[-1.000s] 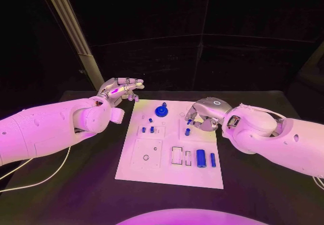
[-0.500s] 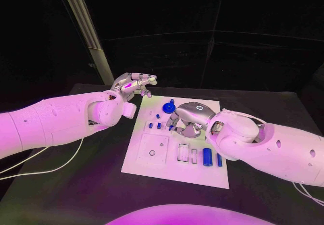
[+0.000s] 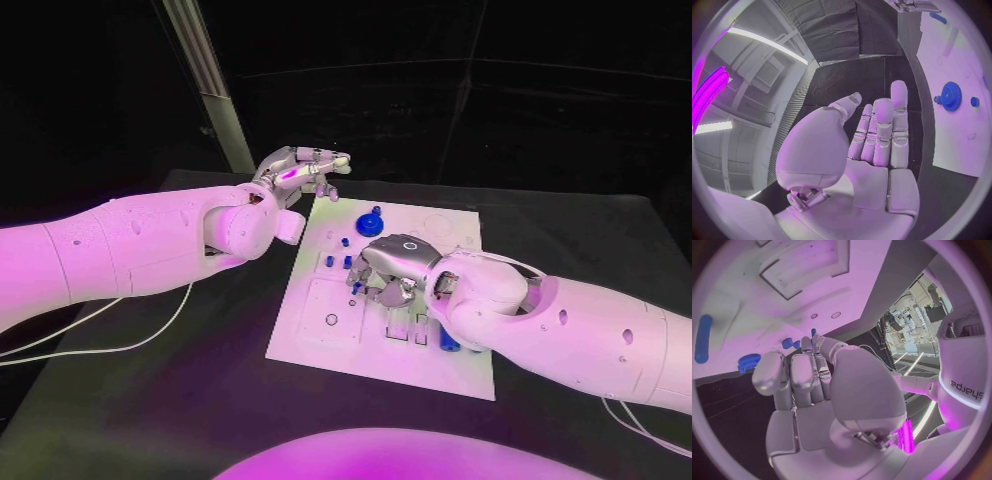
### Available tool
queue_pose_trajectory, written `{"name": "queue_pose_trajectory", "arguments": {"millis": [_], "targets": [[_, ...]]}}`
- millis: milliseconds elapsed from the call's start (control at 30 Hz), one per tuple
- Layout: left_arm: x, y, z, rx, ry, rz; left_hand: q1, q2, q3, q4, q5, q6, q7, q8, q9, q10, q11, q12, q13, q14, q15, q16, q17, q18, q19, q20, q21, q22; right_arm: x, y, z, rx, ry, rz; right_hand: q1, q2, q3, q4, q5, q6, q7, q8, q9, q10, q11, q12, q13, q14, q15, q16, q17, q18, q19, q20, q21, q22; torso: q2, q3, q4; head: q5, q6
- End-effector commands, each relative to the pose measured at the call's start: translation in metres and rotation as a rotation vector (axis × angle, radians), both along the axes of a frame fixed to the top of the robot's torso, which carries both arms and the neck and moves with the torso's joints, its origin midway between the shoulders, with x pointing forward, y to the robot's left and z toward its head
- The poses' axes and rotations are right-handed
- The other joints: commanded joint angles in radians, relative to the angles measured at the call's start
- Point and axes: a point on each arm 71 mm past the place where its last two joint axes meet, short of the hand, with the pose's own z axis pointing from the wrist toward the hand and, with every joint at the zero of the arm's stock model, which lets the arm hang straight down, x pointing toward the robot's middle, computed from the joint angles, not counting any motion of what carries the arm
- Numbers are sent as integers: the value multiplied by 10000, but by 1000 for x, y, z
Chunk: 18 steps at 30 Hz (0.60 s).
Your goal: Assemble the parts on the task board
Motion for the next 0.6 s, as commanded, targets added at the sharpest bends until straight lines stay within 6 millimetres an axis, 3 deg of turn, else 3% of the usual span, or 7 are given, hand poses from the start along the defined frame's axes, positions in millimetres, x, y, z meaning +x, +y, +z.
{"name": "queue_pose_trajectory", "arguments": {"millis": [33, 200, 600], "targets": [[0, -1, 3, -133, -171, -106, -108, -9, -19, 27, 17, -47, 14, 46, 0, -100, -5, 22, 4, -24, 28, 40, -2, 139, 8, 84, -23, -11, -1, 3, -2, -401, -95, 293, -116, 10, 81, -1, 34, 43, 57, -34, 8, -12, 56, -61, 3, 316, -62, 63, -15, -112, 44, -26, 66, 17, 0, -5, -4, 23, -16], [0, 0, 3, -128, -171, -95, -107, -8, -18, 27, 18, -48, 14, 46, 0, -101, -6, 23, 4, -24, 28, 41, 0, 139, 9, 84, -24, -12, -1, 6, -5, -561, -37, 374, -130, 12, 82, 0, 31, 43, 58, -35, 8, -11, 58, -59, 4, 318, -60, 79, 0, -119, 56, -25, 88, 53, 5, 9, -15, 74, -71], [1, 0, 4, -134, -186, -102, -114, 4, -33, 43, 18, -61, 20, 49, -1, -121, -2, 41, 5, -28, 30, 47, -7, 140, 11, 86, -32, -21, -2, 10, -10, -899, 122, 457, -187, 7, 74, -8, -16, 32, 63, -42, 7, -23, 62, -58, 5, 318, -54, 89, -7, -121, 56, -20, 104, 72, -4, 0, -8, 121, -155]]}}
